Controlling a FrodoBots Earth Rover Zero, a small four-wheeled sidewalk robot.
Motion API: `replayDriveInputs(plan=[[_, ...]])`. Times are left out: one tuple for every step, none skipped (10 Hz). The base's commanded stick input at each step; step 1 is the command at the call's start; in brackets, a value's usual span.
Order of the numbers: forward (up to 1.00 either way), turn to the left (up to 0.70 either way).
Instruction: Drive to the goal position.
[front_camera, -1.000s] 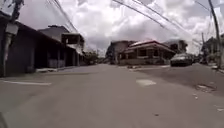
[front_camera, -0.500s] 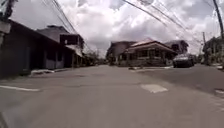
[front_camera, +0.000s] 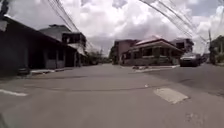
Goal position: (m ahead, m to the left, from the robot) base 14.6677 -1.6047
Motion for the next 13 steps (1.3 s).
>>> replayDriveInputs(plan=[[1.0, 0.0], [1.0, 0.0], [1.0, 0.0], [1.0, 0.0], [1.0, 0.0], [1.0, 0.0], [1.0, 0.0], [1.0, 0.0], [1.0, 0.0], [1.0, 0.0], [1.0, 0.0], [1.0, 0.0], [1.0, 0.0]])
